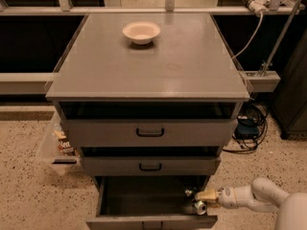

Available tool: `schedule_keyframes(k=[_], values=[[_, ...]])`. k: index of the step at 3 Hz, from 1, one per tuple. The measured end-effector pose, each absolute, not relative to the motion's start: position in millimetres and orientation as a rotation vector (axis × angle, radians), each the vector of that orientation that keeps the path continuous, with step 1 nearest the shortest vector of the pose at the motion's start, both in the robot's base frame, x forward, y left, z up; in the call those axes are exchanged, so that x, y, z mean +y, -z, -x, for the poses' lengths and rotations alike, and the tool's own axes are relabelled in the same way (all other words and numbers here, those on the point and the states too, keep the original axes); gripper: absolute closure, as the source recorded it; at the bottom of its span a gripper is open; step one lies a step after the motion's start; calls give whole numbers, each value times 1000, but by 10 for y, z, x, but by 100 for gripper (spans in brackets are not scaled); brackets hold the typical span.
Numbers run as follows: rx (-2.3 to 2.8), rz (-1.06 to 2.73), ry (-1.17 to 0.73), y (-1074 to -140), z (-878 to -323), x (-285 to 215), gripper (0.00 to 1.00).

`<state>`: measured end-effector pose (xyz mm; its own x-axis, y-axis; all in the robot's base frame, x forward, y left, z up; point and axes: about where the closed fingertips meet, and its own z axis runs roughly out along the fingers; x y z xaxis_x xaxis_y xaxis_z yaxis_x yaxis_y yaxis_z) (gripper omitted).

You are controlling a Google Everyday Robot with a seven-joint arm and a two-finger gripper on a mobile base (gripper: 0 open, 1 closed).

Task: Place green can into bottom drawer

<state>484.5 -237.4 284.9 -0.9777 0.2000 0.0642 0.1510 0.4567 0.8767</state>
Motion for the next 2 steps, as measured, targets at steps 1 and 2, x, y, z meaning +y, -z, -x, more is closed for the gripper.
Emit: schedule_keyframes(k=[1,2], values=[[2656,-308,-1581,-2697,-4974,-2301,100],[2667,-290,-1580,-2596,-5072,-2236,100]])
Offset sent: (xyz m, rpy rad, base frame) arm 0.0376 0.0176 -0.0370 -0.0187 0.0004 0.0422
